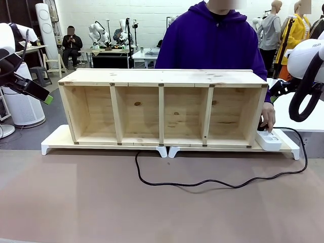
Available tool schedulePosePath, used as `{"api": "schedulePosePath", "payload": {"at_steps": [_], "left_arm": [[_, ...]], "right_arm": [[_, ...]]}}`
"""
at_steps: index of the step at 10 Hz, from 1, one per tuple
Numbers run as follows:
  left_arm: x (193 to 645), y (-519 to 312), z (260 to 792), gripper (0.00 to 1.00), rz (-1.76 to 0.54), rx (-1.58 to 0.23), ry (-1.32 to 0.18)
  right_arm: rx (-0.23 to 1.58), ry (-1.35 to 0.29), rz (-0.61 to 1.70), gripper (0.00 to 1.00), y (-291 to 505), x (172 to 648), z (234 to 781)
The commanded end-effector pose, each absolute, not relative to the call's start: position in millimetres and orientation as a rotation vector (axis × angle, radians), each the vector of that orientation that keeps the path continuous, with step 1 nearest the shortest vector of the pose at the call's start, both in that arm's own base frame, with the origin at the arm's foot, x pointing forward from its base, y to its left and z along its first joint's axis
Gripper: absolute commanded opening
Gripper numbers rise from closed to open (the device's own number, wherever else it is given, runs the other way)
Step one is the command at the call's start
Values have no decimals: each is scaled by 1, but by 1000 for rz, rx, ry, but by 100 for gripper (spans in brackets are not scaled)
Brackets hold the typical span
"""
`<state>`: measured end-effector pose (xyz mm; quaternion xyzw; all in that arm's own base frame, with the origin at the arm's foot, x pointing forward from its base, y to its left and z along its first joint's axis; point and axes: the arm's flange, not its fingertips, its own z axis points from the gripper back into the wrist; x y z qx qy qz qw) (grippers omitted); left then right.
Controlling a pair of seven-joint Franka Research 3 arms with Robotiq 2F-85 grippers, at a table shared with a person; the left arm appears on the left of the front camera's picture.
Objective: Perform cable management.
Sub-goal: Release the Power Cable when the human grasps it.
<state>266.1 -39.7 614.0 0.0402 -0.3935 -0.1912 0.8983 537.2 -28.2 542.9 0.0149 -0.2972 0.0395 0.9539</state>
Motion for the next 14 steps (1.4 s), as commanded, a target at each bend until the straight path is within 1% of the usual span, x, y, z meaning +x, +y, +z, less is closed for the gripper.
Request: {"api": "schedulePosePath", "payload": {"at_steps": [1, 14], "left_arm": [[268, -40, 614, 100, -393, 84, -824], [268, -40, 614, 100, -393, 84, -824]], "right_arm": [[31, -599, 78, 97, -29, 537, 542], [31, -599, 78, 97, -29, 537, 542]]}}
